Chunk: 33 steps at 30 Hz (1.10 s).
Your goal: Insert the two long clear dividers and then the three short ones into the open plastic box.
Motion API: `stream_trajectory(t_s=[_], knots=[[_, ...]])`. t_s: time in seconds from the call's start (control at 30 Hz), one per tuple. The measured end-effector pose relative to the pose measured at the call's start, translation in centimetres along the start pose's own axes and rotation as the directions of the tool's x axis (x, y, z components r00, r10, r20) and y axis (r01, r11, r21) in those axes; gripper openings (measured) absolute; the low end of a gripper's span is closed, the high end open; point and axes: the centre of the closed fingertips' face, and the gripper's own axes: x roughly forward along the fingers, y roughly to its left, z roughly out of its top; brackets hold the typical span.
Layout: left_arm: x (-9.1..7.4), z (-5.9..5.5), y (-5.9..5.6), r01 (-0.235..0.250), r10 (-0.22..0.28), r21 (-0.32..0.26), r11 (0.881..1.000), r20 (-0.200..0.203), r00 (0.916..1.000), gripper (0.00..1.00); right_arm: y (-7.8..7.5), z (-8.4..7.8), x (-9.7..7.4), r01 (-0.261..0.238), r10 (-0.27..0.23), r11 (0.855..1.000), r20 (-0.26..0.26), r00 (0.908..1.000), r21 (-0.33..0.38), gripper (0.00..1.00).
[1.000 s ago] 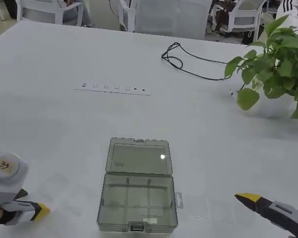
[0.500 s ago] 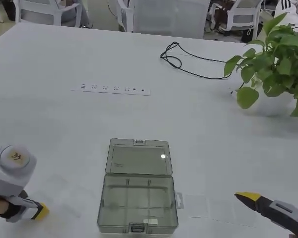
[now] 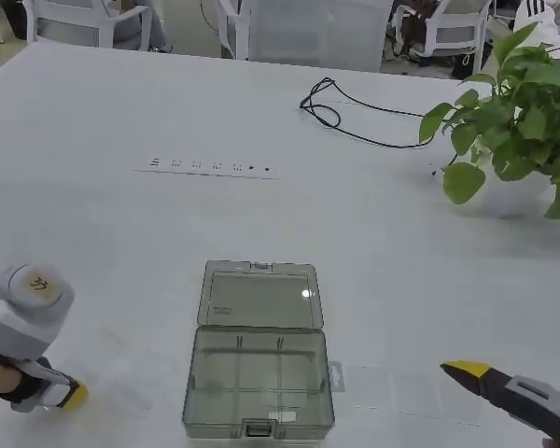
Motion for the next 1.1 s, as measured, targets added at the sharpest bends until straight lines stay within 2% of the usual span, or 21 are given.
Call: stream_trajectory(t_s=[0.27, 0.33, 0.6, 1.1], knots=[[0.01, -0.06, -0.07, 0.020, -0.020, 0.001, 1.000, -0.014, 0.9997, 0.32, 0.00, -0.11, -0.06, 0.001, -0.001, 1.000, -0.004, 1.0000, -0.003, 0.85], [-0.05, -0.29, -0.26, 0.035, -0.034, 0.022, 0.999, -0.036, 0.9988, 0.32, 0.00, -0.20, -0.04, 0.001, -0.001, 1.000, -0.008, 1.0000, -0.002, 0.85], [0.12, -0.23, -0.26, 0.028, -0.025, 0.033, 0.999, -0.067, 0.9974, 0.32, -0.11, -0.10, -0.04, 0.004, -0.004, 1.000, -0.005, 1.0000, -0.004, 0.85], [0.08, -0.27, -0.25, 0.026, -0.025, 0.028, 0.999, -0.055, 0.9982, 0.32, -0.09, -0.12, 0.01, 0.002, -0.002, 1.000, -0.005, 1.0000, -0.002, 0.85]])
